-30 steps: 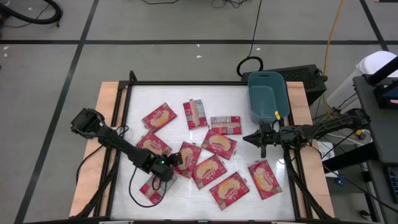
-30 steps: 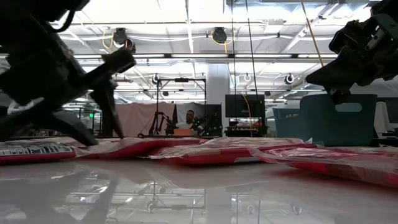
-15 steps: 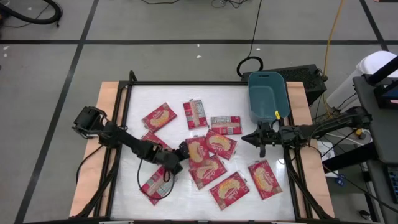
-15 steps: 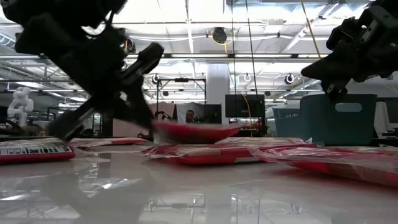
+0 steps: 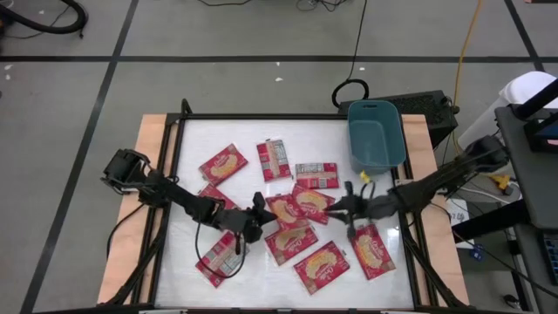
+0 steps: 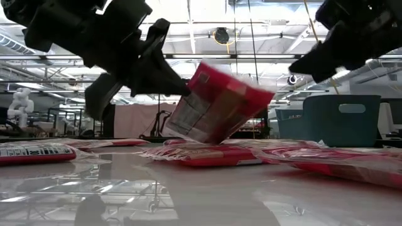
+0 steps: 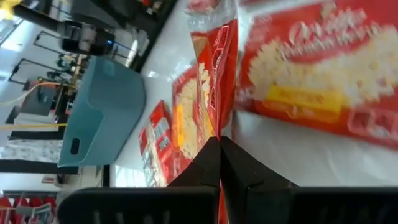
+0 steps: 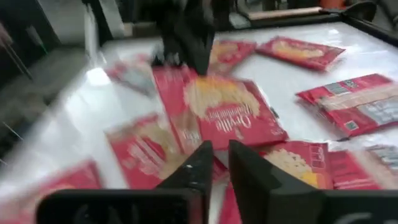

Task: Sort popcorn bags into baskets
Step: Put the red popcorn bag into the blue bin

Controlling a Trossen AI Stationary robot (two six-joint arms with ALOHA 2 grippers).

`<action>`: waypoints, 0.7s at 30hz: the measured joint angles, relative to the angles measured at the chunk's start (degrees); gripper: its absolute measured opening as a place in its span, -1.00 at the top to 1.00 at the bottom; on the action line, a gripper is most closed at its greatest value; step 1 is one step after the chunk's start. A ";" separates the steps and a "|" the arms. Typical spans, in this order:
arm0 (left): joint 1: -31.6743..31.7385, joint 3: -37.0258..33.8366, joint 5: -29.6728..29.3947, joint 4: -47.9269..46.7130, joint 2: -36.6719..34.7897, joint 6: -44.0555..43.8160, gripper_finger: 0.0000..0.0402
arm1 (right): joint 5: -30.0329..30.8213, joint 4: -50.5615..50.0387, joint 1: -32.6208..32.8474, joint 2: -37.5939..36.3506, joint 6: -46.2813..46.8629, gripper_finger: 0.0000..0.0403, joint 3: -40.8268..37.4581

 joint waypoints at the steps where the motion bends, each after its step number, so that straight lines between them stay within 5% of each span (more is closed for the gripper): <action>1: -0.10 0.00 -0.02 0.83 0.00 -0.20 0.99 | 1.04 0.02 0.25 2.37 -1.82 0.65 1.56; 11: -2.58 0.00 -0.05 7.85 -0.96 0.19 1.00 | 5.42 -0.09 1.55 15.48 -14.20 0.06 7.57; 21: -3.05 0.07 -1.62 10.19 -1.44 -2.83 1.00 | -0.24 11.43 1.48 23.73 -12.50 -0.04 7.57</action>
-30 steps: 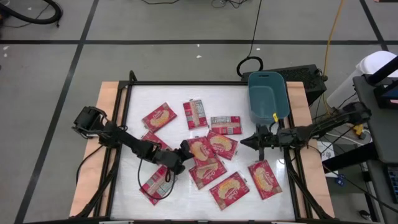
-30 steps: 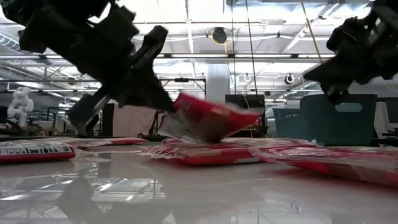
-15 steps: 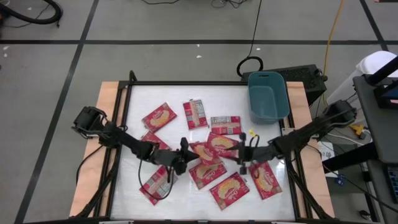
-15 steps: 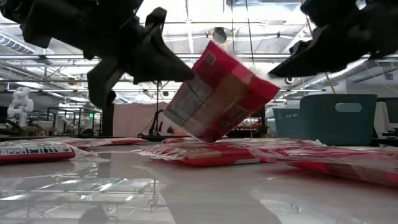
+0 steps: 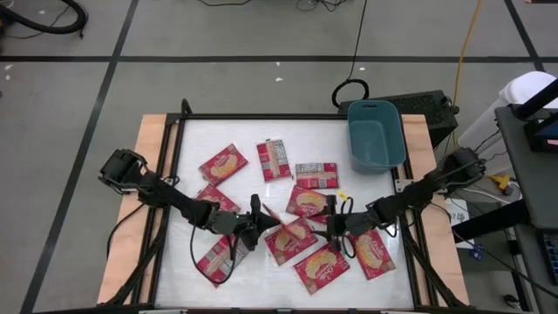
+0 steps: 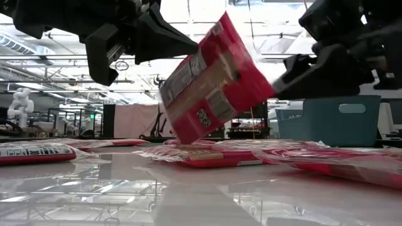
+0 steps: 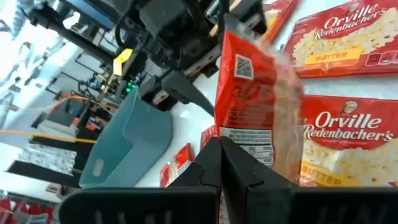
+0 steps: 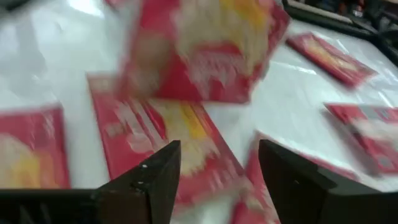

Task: Sort popcorn bags into baskets
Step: Put the red popcorn bag into the blue bin

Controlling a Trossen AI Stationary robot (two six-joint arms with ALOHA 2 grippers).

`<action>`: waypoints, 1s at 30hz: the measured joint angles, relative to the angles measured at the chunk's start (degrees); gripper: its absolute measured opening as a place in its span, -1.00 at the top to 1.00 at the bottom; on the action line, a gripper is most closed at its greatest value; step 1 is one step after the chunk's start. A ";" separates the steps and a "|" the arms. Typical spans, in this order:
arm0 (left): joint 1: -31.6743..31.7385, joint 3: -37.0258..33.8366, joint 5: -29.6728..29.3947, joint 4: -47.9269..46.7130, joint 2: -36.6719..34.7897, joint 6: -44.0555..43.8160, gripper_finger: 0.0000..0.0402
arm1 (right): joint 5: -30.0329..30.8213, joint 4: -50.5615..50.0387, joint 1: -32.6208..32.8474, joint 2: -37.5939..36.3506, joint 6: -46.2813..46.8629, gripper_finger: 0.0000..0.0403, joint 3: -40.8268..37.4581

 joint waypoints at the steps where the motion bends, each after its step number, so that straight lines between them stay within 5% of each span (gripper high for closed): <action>1: 0.15 0.00 -0.03 -0.10 0.00 -0.52 1.00 | -0.44 2.30 0.00 1.44 0.25 -0.04 0.04; 12: 0.55 0.00 -1.46 -0.22 0.00 -3.18 1.00 | 1.14 17.87 0.74 14.32 6.33 -0.04 0.67; 21: 0.84 0.00 -1.46 -2.56 0.00 -10.84 0.97 | -0.46 16.96 0.74 20.00 7.99 -0.04 6.37; 30: -7.78 0.00 -1.18 -14.31 0.02 -21.45 0.98 | -0.52 7.34 0.67 18.12 0.95 -0.04 12.43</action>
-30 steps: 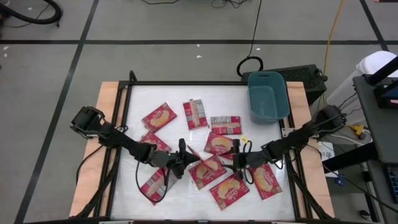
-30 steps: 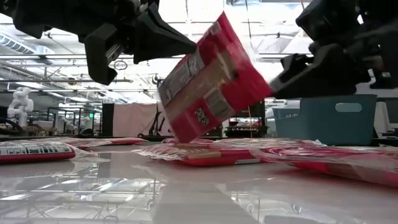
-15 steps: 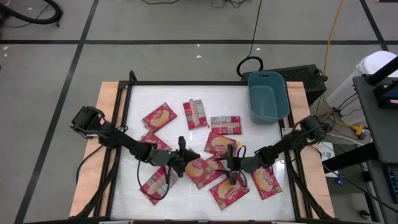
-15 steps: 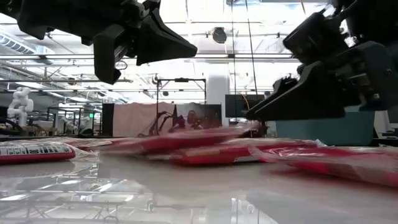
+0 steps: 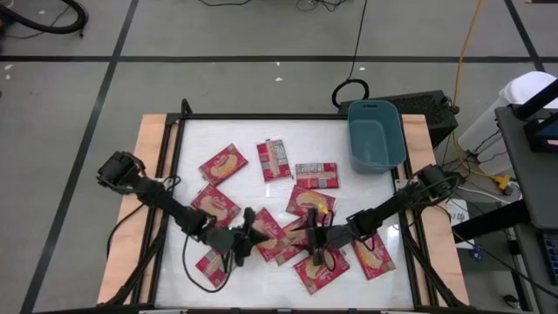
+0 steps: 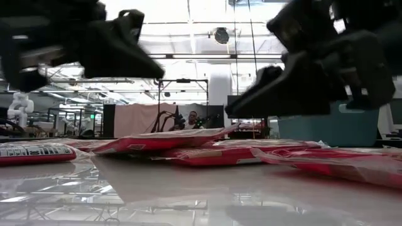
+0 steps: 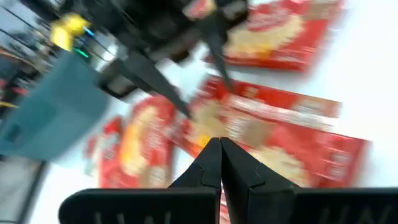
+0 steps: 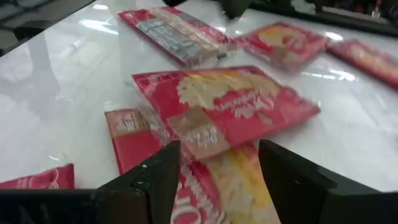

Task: Sort popcorn bags into baskets
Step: Put the red popcorn bag into the blue bin

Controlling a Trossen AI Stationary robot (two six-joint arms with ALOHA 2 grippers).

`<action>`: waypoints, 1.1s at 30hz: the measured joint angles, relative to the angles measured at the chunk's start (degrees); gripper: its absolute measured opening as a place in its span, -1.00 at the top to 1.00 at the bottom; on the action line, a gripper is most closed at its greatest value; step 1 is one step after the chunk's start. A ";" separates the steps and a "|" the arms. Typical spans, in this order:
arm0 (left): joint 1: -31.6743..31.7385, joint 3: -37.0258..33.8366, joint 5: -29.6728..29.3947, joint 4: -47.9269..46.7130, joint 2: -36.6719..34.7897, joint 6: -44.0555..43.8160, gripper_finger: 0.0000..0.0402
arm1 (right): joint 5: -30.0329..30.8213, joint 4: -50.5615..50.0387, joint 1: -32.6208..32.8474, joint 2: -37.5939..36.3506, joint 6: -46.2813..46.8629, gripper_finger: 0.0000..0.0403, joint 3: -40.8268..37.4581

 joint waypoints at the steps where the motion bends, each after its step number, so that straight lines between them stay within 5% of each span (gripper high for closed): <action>1: -0.62 0.00 0.00 -1.83 0.00 -2.34 0.97 | 0.02 -2.03 -0.14 -0.67 -1.39 -0.04 1.04; 9: -0.35 -0.04 -0.22 -15.17 0.57 -15.38 0.98 | 3.95 -24.68 -3.27 -5.32 -13.45 -0.03 9.62; 16: 1.89 -1.06 0.95 -16.22 0.98 -17.36 0.98 | -1.07 -31.22 -8.29 -4.28 -29.84 0.03 13.53; 25: 3.63 -2.89 2.85 -15.49 2.04 -16.49 0.98 | -15.55 -28.55 -12.55 0.05 -54.77 0.03 13.93; 33: 4.25 -2.91 2.84 -14.60 2.67 -14.64 0.98 | -18.27 -14.55 -12.58 7.16 -64.03 0.04 14.02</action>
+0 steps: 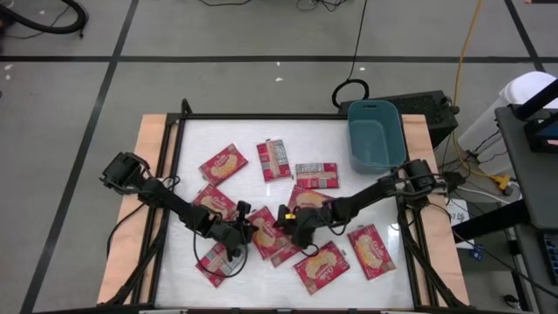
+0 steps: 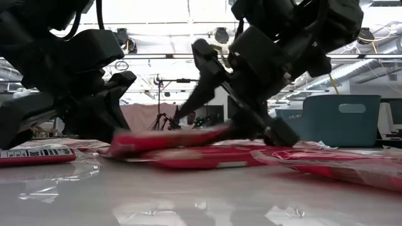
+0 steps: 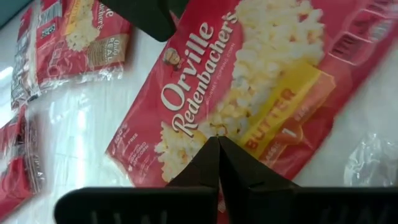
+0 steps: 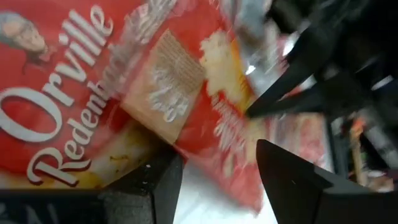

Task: Sort popcorn bags into baskets
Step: Put the red popcorn bag into the blue bin

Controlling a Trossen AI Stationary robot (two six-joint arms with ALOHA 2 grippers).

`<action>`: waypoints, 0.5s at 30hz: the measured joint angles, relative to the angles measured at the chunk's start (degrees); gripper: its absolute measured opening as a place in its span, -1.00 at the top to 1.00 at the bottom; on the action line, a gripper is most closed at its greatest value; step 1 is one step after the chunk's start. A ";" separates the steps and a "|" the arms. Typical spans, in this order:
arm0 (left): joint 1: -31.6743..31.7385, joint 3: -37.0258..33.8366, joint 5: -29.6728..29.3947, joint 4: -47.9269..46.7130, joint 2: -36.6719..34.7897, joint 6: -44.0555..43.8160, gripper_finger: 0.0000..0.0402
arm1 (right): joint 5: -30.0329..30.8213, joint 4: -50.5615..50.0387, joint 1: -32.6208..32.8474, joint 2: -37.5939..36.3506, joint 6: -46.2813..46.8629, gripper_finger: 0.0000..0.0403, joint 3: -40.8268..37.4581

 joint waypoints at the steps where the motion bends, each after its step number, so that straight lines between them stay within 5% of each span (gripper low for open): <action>1: 0.00 -0.04 0.00 0.21 0.00 0.24 0.98 | 0.00 1.30 0.00 0.36 -0.04 0.04 0.00; 7: 0.16 -0.14 -0.57 3.10 0.14 4.20 0.95 | -0.06 4.58 0.00 1.04 2.58 0.16 -0.05; 15: 0.90 -0.21 -4.18 8.15 0.26 8.66 0.95 | -1.05 5.05 0.57 1.21 10.27 0.80 -0.09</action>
